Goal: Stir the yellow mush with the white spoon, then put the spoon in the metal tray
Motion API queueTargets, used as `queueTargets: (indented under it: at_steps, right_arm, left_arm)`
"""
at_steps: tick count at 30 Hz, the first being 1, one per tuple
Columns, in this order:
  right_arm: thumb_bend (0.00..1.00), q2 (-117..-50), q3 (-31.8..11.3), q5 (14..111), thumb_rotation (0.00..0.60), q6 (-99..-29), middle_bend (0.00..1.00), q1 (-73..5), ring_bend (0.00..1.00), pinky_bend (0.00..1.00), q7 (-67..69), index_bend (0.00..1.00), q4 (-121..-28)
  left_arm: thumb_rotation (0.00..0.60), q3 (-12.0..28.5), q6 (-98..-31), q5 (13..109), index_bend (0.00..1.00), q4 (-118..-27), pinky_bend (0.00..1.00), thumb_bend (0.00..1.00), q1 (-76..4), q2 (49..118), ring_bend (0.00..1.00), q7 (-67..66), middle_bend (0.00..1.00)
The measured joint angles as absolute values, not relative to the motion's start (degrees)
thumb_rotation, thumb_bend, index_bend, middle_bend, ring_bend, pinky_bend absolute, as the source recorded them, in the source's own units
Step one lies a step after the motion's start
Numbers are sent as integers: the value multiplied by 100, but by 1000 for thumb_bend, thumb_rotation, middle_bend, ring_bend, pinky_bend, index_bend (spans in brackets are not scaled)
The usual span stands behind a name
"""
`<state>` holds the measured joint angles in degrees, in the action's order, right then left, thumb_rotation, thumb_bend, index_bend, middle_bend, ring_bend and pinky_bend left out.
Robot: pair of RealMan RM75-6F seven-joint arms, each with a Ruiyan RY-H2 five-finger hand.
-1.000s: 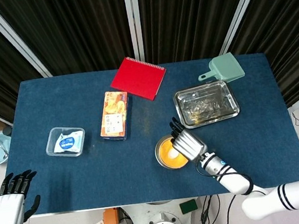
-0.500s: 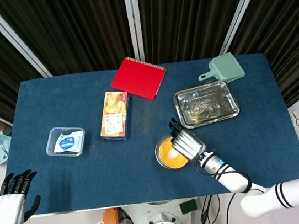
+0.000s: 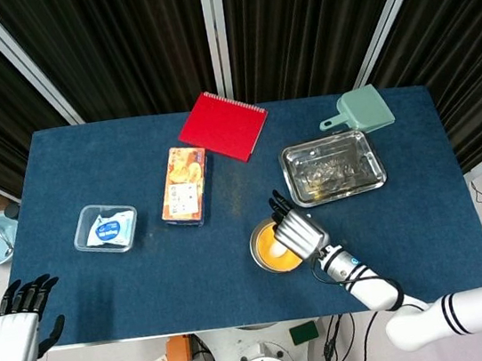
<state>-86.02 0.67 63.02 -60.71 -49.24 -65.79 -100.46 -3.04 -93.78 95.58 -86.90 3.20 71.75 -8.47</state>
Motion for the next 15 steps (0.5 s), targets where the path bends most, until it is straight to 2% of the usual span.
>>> queueTargets:
  at_steps: [15]
  right_arm:
    - [477, -8477, 163, 6965, 600, -6443, 336, -5001, 88, 31, -7359, 668, -10043]
  left_arm:
    - [600, -304, -9431, 9568, 188, -8587, 129, 315, 345, 7215, 182, -762, 163]
